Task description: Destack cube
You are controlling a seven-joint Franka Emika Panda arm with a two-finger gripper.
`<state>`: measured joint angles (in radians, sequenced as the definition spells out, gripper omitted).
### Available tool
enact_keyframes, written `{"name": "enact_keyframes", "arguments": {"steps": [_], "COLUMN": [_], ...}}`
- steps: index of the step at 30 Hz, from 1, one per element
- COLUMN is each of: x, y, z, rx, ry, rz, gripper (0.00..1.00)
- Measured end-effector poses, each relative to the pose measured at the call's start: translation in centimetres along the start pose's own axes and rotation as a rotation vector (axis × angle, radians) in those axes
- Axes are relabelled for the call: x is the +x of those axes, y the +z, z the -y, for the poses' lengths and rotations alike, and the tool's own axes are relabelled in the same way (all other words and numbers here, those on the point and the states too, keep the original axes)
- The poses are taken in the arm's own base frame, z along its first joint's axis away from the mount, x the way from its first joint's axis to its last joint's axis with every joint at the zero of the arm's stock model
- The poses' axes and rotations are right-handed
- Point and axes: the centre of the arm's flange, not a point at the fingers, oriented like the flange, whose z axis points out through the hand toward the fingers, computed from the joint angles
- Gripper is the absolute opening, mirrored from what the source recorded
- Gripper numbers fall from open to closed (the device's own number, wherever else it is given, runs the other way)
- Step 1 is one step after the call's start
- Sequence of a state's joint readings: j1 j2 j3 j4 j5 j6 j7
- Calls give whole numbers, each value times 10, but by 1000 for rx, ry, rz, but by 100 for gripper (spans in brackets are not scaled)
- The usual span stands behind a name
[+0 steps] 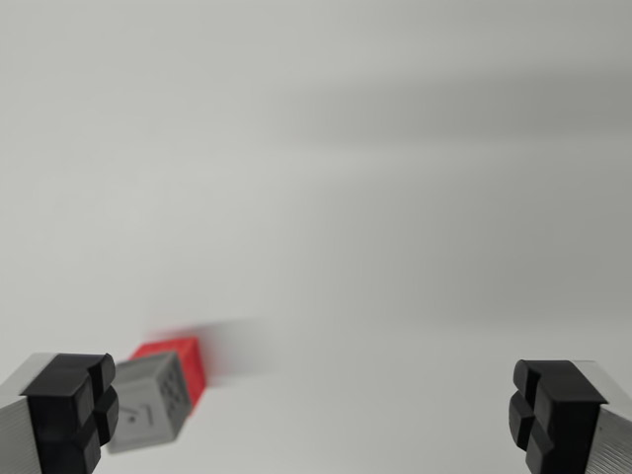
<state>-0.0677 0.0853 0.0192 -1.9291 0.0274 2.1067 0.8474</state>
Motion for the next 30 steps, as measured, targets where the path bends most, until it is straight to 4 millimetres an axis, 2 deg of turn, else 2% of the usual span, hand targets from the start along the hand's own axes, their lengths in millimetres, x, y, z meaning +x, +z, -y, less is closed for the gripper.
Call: {"name": "enact_keyframes", "arguments": {"steps": [17,30], "x": [-1,-11], "y": [1,10], "z": [0,-1], "rx": [-2,-7], "ry": [-1,-11], "rz": [2,7], "gripper": [100,100]}}
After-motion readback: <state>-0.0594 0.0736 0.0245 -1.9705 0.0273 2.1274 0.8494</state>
